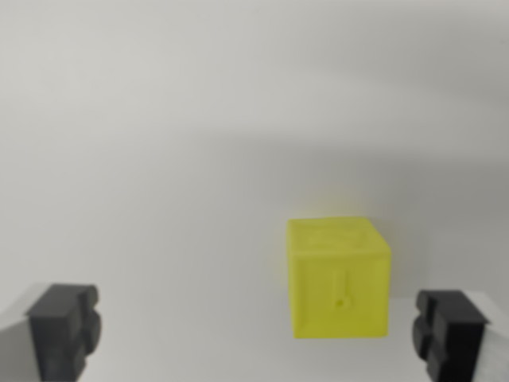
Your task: Pick yellow cube
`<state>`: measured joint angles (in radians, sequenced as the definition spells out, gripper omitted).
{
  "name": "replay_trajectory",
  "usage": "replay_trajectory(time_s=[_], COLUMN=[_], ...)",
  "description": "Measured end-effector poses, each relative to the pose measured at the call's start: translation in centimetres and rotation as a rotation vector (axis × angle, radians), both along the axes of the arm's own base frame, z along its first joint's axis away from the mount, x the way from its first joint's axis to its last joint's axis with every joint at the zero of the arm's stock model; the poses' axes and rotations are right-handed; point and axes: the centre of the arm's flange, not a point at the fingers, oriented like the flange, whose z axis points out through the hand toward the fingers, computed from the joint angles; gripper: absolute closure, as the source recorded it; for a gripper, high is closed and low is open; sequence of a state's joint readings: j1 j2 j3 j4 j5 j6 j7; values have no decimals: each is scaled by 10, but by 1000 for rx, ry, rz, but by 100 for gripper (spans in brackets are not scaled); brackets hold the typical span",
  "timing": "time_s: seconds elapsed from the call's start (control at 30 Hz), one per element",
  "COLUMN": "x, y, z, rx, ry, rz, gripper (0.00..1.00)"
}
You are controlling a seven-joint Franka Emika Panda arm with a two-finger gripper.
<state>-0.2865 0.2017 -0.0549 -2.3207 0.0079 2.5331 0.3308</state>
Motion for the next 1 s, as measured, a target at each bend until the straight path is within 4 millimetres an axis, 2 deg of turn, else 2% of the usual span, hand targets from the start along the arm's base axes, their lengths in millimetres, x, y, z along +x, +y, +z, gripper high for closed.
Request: replay_trajectory(time_s=[1.0], x=[-41], y=[-46], z=[-75], rx=[7], ry=[8], rz=[87], gripper=[0])
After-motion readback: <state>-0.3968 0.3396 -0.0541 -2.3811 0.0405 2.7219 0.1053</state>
